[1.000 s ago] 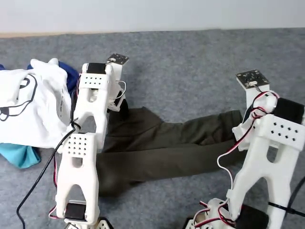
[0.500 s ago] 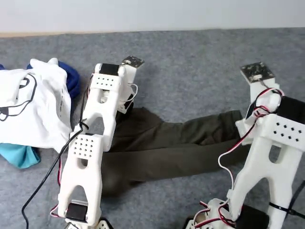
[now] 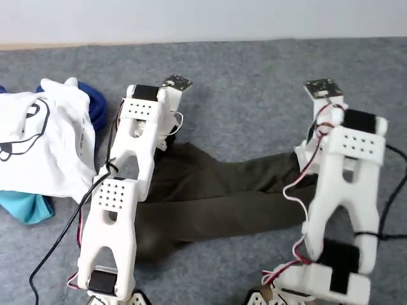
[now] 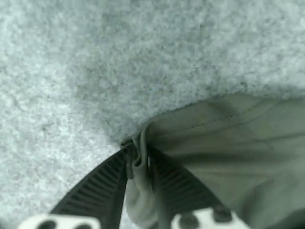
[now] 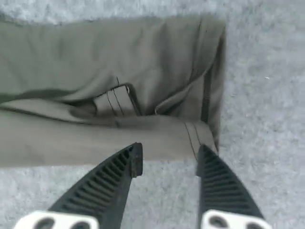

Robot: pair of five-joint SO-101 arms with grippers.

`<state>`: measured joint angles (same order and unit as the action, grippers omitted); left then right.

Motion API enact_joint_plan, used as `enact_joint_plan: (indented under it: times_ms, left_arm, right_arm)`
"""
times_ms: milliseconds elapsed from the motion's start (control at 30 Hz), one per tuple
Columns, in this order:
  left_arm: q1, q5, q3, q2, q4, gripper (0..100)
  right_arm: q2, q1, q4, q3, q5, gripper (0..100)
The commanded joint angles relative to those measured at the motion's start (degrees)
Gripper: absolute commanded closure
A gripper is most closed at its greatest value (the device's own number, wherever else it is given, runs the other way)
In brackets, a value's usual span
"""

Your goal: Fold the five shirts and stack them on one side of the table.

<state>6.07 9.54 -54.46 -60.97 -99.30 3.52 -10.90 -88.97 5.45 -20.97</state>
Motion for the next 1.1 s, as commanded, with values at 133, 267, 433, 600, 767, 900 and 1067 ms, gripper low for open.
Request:
enact_joint_plan:
  times_ms: [133,267,433,600,767,900,1067]
  left_arm:
    - [-1.58,0.53,0.04,0.35,-0.70,100]
    - [-1.67,0.44,0.13,0.35,-0.70,100]
    - [-1.67,0.44,0.13,0.35,-0.70,100]
    - [-1.67,0.44,0.13,0.35,-0.70,100]
    - [-1.67,0.44,0.13,0.35,-0.70,100]
    - [-1.67,0.44,0.13,0.35,-0.70,100]
    - [-1.67,0.44,0.13,0.35,-0.70,100]
  right_arm:
    - [-10.15,1.10,1.27,-14.86,3.52,73.4]
    - [-17.01,1.10,1.19,-21.63,3.60,73.4]
    - [-23.69,1.10,1.19,-28.57,3.69,73.4]
    - [-31.25,1.01,1.27,-34.37,6.15,73.4]
    - [-39.08,0.92,1.27,-41.23,6.24,73.4]
    - [-44.97,-0.04,1.10,-47.30,6.24,73.4]
    - [-50.07,-1.89,0.66,-51.16,6.24,73.4]
